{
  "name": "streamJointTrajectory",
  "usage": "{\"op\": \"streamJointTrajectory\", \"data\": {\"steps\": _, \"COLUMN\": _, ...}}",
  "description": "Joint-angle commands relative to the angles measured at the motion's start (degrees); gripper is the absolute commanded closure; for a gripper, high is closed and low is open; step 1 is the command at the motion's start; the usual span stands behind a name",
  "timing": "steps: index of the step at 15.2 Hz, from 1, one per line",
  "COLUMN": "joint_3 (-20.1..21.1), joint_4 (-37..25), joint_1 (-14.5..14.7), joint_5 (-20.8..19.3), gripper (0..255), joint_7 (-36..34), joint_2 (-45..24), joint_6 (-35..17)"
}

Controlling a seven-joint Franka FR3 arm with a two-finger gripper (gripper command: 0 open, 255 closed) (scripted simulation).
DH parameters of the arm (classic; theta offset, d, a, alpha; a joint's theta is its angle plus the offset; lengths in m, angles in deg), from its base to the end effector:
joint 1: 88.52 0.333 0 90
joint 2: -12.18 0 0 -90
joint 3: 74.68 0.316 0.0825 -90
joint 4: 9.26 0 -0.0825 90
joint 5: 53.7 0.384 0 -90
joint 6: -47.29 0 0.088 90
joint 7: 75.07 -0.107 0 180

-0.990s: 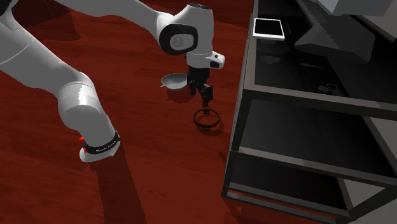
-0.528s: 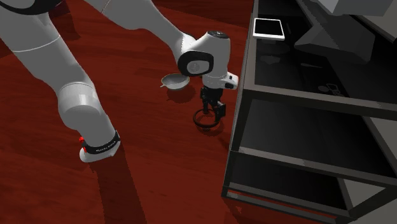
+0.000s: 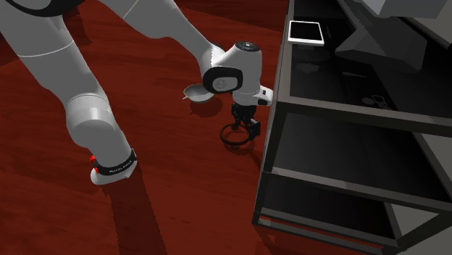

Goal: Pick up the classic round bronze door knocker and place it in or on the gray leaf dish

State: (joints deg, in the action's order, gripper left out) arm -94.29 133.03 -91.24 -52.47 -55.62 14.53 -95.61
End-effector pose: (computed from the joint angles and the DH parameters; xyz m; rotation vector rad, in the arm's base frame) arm 0.4378 -0.1794 0.3079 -3.1308 0.1051 -0.0871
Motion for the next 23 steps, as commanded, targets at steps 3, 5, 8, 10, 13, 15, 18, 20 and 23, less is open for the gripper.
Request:
{"op": "streamJointTrajectory", "data": {"steps": 3, "joint_3": -0.1, "joint_4": -0.1, "joint_1": 0.0, "joint_5": 0.4, "gripper": 0, "joint_7": 0.4, "joint_2": -4.8, "joint_6": -0.7}}
{"op": "streamJointTrajectory", "data": {"steps": 5, "joint_3": -0.2, "joint_4": -0.1, "joint_1": 0.1, "joint_5": 0.4, "gripper": 0, "joint_7": 0.4, "joint_2": -4.8, "joint_6": -0.7}}
{"op": "streamJointTrajectory", "data": {"steps": 8, "joint_3": -0.1, "joint_4": -0.1, "joint_1": 0.0, "joint_5": 0.4, "gripper": 0, "joint_7": 0.4, "joint_2": -4.8, "joint_6": -0.7}}
{"op": "streamJointTrajectory", "data": {"steps": 10, "joint_3": -0.5, "joint_4": 0.1, "joint_1": -0.3, "joint_5": 0.6, "gripper": 255, "joint_7": 1.2, "joint_2": -5.0, "joint_6": -1.0}}
{"op": "streamJointTrajectory", "data": {"steps": 13, "joint_3": -0.5, "joint_4": 0.0, "joint_1": -0.4, "joint_5": 0.7, "gripper": 255, "joint_7": 1.4, "joint_2": -5.1, "joint_6": -1.1}}
{"op": "streamJointTrajectory", "data": {"steps": 15, "joint_3": -0.6, "joint_4": 0.0, "joint_1": -0.4, "joint_5": 0.7, "gripper": 255, "joint_7": 1.5, "joint_2": -5.1, "joint_6": -1.1}}
{"op": "streamJointTrajectory", "data": {"steps": 18, "joint_3": -0.2, "joint_4": -0.1, "joint_1": 0.1, "joint_5": 0.4, "gripper": 255, "joint_7": 0.4, "joint_2": -4.8, "joint_6": -0.7}}
{"op": "streamJointTrajectory", "data": {"steps": 20, "joint_3": -0.3, "joint_4": -0.4, "joint_1": 0.1, "joint_5": -0.5, "gripper": 255, "joint_7": -0.2, "joint_2": -3.3, "joint_6": 0.9}}
{"op": "streamJointTrajectory", "data": {"steps": 23, "joint_3": -0.3, "joint_4": -0.9, "joint_1": 0.1, "joint_5": -1.6, "gripper": 255, "joint_7": -1.1, "joint_2": -1.3, "joint_6": 3.4}}
